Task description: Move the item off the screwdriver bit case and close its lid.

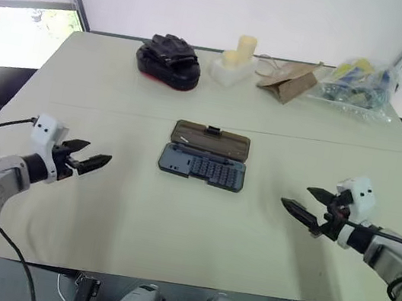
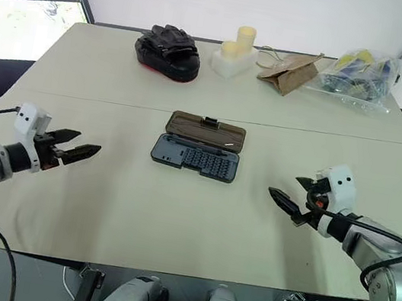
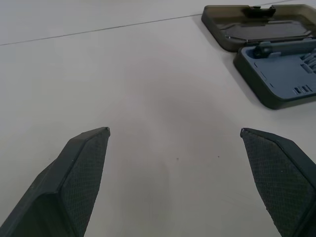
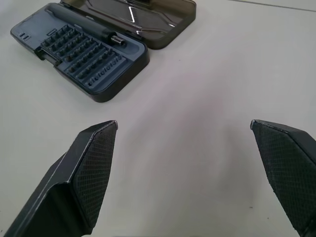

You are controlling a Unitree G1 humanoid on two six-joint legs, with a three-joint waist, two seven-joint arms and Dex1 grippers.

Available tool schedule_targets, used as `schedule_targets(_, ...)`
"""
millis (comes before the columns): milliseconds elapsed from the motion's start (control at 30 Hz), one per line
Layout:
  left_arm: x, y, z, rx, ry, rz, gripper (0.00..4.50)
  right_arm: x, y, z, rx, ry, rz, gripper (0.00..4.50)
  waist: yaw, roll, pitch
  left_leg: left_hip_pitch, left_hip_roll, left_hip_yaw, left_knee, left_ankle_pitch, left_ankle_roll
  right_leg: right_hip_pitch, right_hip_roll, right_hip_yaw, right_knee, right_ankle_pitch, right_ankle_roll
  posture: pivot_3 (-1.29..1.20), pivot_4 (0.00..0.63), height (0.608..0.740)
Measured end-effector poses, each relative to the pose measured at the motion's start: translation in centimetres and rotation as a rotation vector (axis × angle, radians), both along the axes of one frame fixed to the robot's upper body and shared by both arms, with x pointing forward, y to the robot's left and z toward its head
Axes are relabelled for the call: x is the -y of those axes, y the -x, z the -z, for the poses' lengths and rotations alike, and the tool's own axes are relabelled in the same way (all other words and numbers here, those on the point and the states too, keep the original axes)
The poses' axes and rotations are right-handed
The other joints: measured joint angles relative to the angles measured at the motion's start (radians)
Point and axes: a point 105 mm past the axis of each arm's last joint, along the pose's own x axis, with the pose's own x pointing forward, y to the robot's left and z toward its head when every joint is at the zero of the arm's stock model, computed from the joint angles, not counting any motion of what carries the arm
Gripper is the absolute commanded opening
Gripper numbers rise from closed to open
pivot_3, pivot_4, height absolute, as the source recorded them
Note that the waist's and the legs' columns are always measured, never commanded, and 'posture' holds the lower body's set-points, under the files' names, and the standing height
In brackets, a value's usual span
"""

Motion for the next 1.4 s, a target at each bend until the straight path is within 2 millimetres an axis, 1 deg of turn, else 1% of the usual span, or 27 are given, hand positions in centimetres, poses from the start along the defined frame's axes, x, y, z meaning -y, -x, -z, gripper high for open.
schedule_targets(400,0.2,0.1,-0.3,0.026,-0.013,0.024,4.42,-0.1,-0.1,0.2,0.001,-0.005,0.017,4.45,0.000,0.000,0.000,0.000,0.000,0.000,0.000,0.000,0.000,0.000,0.000,0.000,0.000,0.000,0.000,0.00,0.150,0.740)
schedule_targets(600,0.4,-0.1,-0.6,0.039,-0.009,0.025,4.42,0.0,-0.2,0.2,0.003,-0.002,0.024,4.45,0.000,0.000,0.000,0.000,0.000,0.000,0.000,0.000,0.000,0.000,0.000,0.000,0.000,0.000,0.000,0.00,0.150,0.740)
schedule_targets(800,0.2,-0.4,-0.5,0.043,-0.003,0.014,4.42,0.0,-0.2,0.2,0.002,0.001,0.031,4.45,0.000,0.000,0.000,0.000,0.000,0.000,0.000,0.000,0.000,0.000,0.000,0.000,0.000,0.000,0.000,0.00,0.150,0.740)
schedule_targets(967,-0.1,-1.1,-0.4,0.046,-0.025,0.005,4.42,-0.1,-0.3,0.3,0.001,0.002,0.028,4.45,0.001,0.000,0.000,0.000,0.000,0.000,0.000,0.000,0.000,0.000,0.000,0.000,0.000,0.000,0.000,0.00,0.150,0.740)
schedule_targets(1033,-0.1,-1.5,-0.7,0.058,-0.043,0.017,4.42,-0.4,-0.4,0.2,0.003,0.002,0.020,4.45,0.000,0.000,0.000,0.000,0.000,0.000,0.000,0.000,0.000,0.000,0.000,0.000,0.000,0.000,0.000,0.00,0.150,0.740)
schedule_targets(1100,0.5,-2.2,-1.4,0.073,-0.070,0.063,4.42,-0.5,-0.5,0.1,0.009,0.002,0.015,4.45,0.001,0.000,0.000,0.000,0.000,0.000,0.000,0.000,0.000,0.000,0.000,0.000,0.000,0.000,0.000,0.00,0.150,0.740)
schedule_targets(1133,1.1,-2.4,-1.8,0.082,-0.084,0.106,4.42,-0.7,-0.7,-0.2,0.019,-0.008,0.009,4.45,0.001,0.000,0.000,0.000,0.000,0.000,0.001,0.000,0.000,0.000,0.000,0.000,0.000,0.000,0.000,0.00,0.150,0.740)
schedule_targets(1200,2.9,-2.4,-2.6,0.085,-0.113,0.242,4.42,-1.7,-1.9,-1.9,0.072,-0.052,-0.013,4.45,-0.004,0.000,0.001,0.000,0.000,0.001,0.001,0.000,0.000,0.000,0.000,0.000,0.000,0.000,0.000,0.00,0.150,0.740)
schedule_targets(1267,6.0,-2.0,-3.5,0.095,-0.140,0.425,4.42,-2.8,-3.7,-4.8,0.163,-0.048,-0.052,4.45,-0.010,0.002,0.001,0.000,0.000,0.002,0.001,0.000,0.000,0.000,-0.001,0.000,0.000,0.000,0.000,0.00,0.150,0.740)
schedule_targets(1300,7.1,-1.9,-3.8,0.097,-0.144,0.479,4.42,-3.2,-4.5,-5.9,0.198,-0.027,-0.060,4.45,-0.012,0.002,0.001,0.000,0.000,0.001,0.000,0.000,0.000,-0.001,0.000,-0.001,0.000,0.000,0.000,0.00,0.150,0.740)
schedule_targets(1333,7.7,-2.0,-4.0,0.097,-0.146,0.516,4.42,-3.8,-6.2,-6.6,0.223,0.018,-0.068,4.45,-0.020,0.002,0.001,0.000,0.000,0.001,0.000,0.000,0.000,-0.001,0.000,-0.001,0.000,0.000,0.000,0.00,0.150,0.740)
schedule_targets(1367,8.3,-2.3,-4.3,0.106,-0.146,0.532,4.42,-4.3,-8.4,-7.1,0.238,0.072,-0.052,4.45,-0.031,0.002,0.001,0.000,0.000,0.002,0.000,0.000,0.000,-0.001,0.000,-0.001,0.001,0.000,0.000,0.00,0.150,0.740)
schedule_targets(1400,9.2,-2.6,-4.6,0.125,-0.138,0.552,4.42,-4.8,-10.4,-7.2,0.244,0.125,-0.030,4.45,-0.034,0.002,0.002,0.000,0.000,0.003,0.000,0.000,-0.001,-0.002,0.000,-0.001,0.001,0.000,0.000,0.00,0.150,0.740)
